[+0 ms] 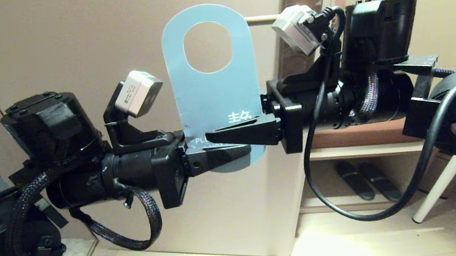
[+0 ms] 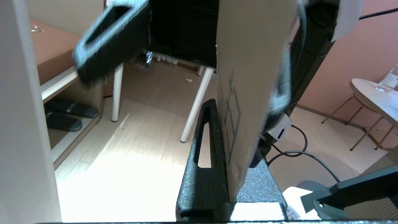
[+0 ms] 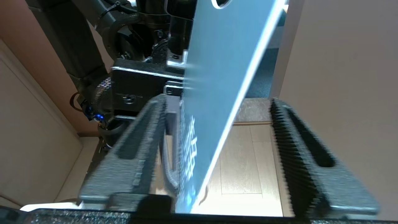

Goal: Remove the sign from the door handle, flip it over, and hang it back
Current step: Hand it to the other hand, then hang the sign back with the other side facing out

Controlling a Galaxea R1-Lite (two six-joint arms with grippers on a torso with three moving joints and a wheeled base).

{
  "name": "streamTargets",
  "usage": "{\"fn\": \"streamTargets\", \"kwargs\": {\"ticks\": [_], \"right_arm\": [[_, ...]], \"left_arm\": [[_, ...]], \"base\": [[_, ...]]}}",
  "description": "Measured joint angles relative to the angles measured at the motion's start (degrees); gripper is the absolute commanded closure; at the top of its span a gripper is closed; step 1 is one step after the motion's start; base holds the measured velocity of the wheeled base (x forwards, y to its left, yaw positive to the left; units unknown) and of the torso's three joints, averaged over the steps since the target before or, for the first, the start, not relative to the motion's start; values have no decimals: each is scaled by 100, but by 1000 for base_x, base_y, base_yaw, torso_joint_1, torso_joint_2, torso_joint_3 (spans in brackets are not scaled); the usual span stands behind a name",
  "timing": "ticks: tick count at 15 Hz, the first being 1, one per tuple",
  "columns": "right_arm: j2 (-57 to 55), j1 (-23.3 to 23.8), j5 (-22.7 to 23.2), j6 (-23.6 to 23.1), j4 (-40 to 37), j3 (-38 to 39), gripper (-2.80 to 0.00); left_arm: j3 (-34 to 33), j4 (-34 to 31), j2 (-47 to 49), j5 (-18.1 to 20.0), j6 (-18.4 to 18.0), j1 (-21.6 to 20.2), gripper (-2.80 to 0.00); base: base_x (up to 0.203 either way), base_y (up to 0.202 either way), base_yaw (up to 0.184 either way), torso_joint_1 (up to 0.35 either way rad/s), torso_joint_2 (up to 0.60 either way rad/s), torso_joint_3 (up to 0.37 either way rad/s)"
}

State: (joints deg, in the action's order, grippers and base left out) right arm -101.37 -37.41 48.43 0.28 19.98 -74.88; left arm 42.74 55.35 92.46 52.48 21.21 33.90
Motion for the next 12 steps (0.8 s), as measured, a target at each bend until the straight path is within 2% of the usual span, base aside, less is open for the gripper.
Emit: {"fn": "streamTargets", "kwargs": {"ticks": [4,6,9,12], "right_arm": [[173,410,-71,88,-6,104,-280],[317,664,-472,98,-2,222,-280],[559,973,-1624,101,-2,540,-280],[865,1303,-3113,120,7,1009,-280]], "left_arm": [[-306,2,-188,-18,-3,-36,0],[-499,0,-358,-28,-3,-112,0],[-805,6,-712,-20,1,-210,0],[-1242,-2,-1170,-34,7,-245,0]], "base": [[0,0,0,0,0,0],[0,0,0,0,0,0],[0,0,0,0,0,0],[0,0,0,0,0,0]]}}
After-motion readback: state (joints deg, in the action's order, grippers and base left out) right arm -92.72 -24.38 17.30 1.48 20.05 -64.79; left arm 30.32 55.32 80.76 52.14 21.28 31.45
